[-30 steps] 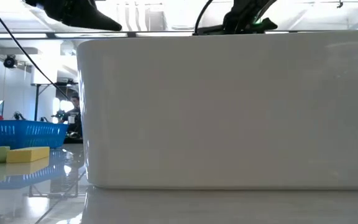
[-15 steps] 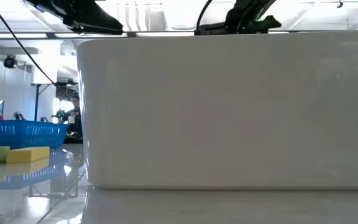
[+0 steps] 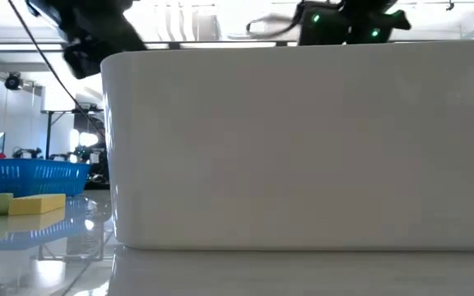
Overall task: Sort & place blocks by color
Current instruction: Put the green block into the blue bin
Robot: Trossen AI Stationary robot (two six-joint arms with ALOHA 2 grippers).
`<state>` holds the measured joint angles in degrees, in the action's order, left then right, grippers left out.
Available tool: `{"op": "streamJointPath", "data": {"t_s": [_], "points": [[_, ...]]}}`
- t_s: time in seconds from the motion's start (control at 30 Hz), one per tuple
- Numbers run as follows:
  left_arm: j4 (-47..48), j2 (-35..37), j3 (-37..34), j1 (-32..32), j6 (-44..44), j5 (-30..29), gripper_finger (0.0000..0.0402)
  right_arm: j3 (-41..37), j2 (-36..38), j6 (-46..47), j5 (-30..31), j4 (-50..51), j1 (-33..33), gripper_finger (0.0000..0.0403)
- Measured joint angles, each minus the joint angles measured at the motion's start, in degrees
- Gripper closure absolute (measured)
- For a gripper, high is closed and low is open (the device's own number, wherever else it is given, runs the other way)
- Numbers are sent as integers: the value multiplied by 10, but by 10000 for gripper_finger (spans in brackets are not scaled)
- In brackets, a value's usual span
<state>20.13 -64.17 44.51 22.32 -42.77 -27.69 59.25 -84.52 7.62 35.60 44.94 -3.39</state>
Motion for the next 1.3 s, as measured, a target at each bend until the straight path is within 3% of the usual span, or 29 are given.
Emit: {"op": "streamJointPath", "data": {"t_s": [0.2,0.3,0.5,0.9,1.3], "points": [[195,-99,106,17,-140,138,205,-63,102,-98,-3,-186,0,374],[276,-147,150,28,-202,204,205,-79,145,-132,-35,-248,0,374],[318,-216,176,60,-263,281,205,-108,202,-159,-88,-340,0,374],[364,-262,165,74,-285,267,205,-118,195,-132,-103,-346,0,374],[273,-266,85,74,-285,254,205,-118,160,-126,-103,-346,0,374]]}}
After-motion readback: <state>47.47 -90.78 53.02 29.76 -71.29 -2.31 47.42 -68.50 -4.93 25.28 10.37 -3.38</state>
